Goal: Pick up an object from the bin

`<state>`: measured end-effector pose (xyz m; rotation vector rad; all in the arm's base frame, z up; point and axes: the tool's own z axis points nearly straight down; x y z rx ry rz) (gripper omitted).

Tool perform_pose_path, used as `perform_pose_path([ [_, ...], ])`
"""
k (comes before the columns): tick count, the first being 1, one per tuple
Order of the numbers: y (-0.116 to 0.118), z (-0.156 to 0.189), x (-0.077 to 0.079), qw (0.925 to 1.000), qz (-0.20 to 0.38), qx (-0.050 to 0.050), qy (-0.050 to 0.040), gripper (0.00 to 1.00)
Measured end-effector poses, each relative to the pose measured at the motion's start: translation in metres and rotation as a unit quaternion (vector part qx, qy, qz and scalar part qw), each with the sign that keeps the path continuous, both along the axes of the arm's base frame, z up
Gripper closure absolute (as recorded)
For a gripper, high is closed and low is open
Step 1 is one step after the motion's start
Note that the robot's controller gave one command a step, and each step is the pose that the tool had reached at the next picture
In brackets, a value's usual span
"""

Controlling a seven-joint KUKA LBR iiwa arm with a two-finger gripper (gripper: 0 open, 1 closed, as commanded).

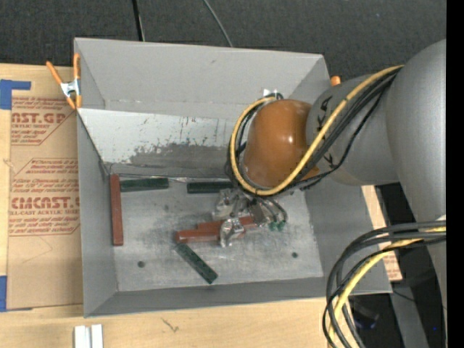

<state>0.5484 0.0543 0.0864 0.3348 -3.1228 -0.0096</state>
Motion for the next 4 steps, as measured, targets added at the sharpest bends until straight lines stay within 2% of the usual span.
perform_pose_path([
  [1, -0.002, 0.024, -0.001, 1.0000, -0.001, -0.002, 0.0007, 1.00],
  [2, -0.002, 0.042, 0.001, 1.0000, -0.001, -0.002, -0.0028, 1.00],
  [4, -0.002, 0.046, 0.000, 1.0000, -0.001, -0.003, 0.0003, 1.00],
])
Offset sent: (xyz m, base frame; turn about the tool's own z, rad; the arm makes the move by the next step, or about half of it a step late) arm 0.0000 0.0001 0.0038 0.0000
